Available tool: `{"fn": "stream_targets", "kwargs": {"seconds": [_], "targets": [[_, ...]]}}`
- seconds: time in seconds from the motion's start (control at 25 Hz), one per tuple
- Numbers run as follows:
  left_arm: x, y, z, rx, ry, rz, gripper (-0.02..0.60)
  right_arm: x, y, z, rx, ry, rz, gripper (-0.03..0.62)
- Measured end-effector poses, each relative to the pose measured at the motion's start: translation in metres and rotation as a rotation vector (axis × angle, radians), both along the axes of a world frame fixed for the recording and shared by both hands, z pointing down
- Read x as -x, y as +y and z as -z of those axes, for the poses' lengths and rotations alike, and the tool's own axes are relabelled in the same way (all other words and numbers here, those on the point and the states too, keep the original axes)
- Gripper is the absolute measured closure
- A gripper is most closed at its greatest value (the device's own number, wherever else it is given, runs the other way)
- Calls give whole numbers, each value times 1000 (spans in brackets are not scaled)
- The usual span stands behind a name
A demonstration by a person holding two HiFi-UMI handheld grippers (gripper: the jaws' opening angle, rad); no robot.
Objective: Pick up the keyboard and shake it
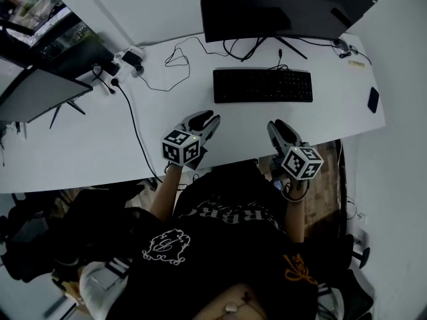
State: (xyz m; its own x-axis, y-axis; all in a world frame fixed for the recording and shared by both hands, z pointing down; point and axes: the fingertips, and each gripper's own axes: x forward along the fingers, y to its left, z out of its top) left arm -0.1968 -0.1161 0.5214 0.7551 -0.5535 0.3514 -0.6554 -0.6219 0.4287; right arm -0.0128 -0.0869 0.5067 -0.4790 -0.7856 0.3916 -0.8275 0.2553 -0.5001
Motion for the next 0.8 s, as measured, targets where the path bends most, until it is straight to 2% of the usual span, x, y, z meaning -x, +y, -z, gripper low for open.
{"fn": "stream_targets", "kwargs": {"seconds": [0.24,0.44,0.8], "targets": [[11,18,4,-19,1,38,480,18,20,1,10,15,49,474],[12,36,11,-27,4,62,483,34,28,3,12,22,128,485],[-12,100,23,-26,5,160,500,35,71,6,-7,7,266,508]]}}
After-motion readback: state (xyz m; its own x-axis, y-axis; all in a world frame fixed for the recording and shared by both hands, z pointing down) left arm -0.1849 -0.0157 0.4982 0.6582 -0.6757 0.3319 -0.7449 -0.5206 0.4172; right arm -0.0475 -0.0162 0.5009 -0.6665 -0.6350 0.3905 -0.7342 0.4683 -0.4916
